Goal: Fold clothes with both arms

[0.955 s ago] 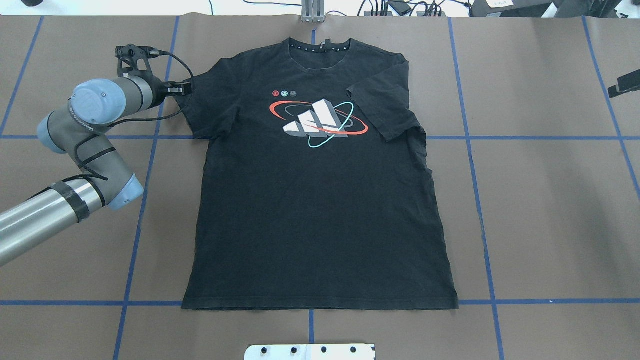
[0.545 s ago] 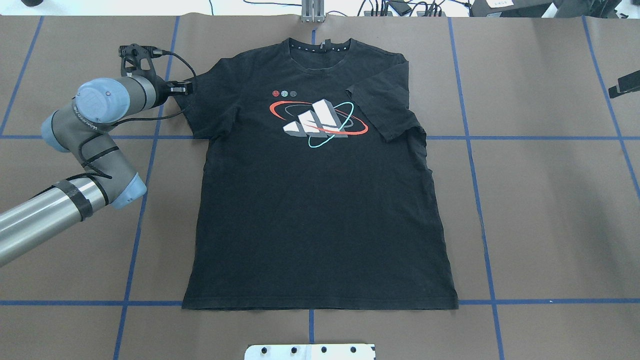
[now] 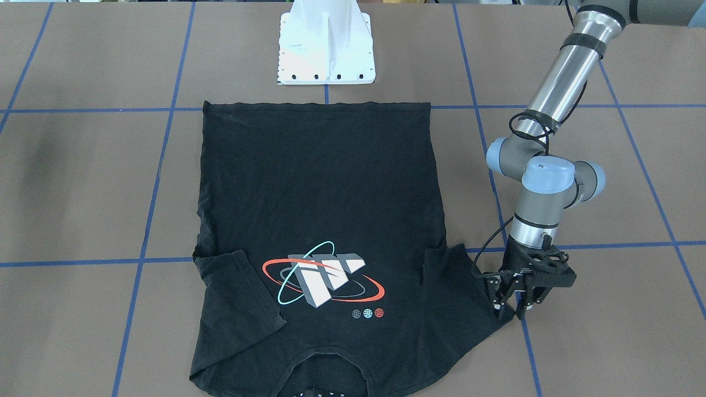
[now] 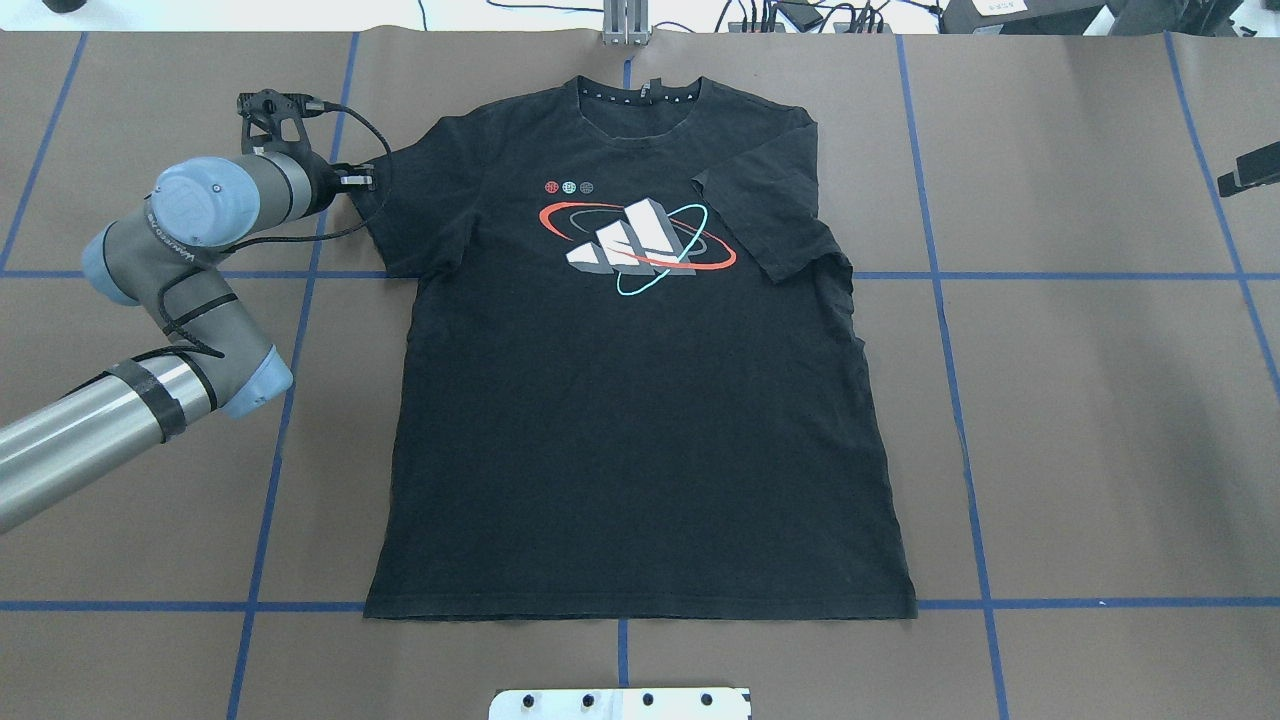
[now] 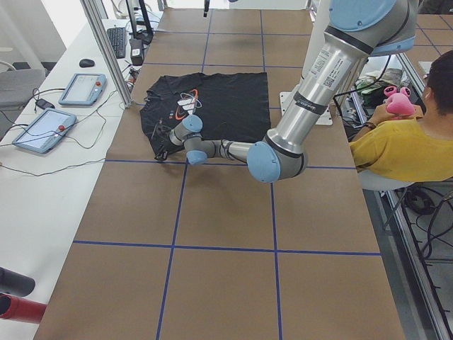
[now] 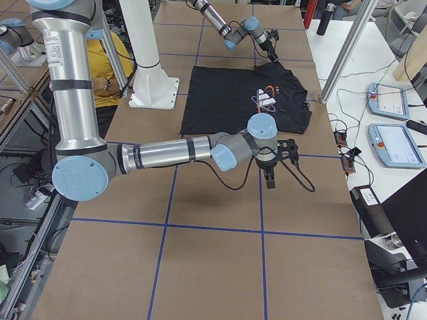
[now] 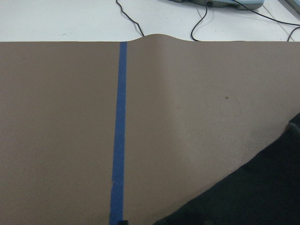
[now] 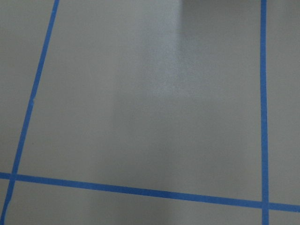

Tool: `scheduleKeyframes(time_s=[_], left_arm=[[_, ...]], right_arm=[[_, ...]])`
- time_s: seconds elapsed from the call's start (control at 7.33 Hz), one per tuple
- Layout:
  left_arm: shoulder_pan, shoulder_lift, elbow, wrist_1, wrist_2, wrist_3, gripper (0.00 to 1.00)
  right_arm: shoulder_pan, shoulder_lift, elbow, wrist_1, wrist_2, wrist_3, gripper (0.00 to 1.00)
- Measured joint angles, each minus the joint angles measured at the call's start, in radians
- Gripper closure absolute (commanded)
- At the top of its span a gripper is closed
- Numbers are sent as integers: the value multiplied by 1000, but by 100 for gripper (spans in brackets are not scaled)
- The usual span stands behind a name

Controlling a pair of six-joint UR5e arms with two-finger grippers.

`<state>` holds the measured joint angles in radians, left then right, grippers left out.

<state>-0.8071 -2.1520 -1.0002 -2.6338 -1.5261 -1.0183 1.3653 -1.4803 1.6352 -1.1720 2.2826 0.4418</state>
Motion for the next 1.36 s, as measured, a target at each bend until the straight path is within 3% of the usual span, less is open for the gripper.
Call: scheduleKeyframes(time_s=[0.14,0.55,0.95,1.36], left_arm=[[0,0,0,0,0,0,100],[-4,0,-16,-1,-3,0,100],[-7,-9,-117,21,-11,-7,100],[8,-63,-242,195,-16,-85,100]], right_arm=[[0,0,0,0,0,0,0],[0,0,0,0,0,0,0],[0,0,0,1,0,0,0],[0,0,0,2,-3,0,0]])
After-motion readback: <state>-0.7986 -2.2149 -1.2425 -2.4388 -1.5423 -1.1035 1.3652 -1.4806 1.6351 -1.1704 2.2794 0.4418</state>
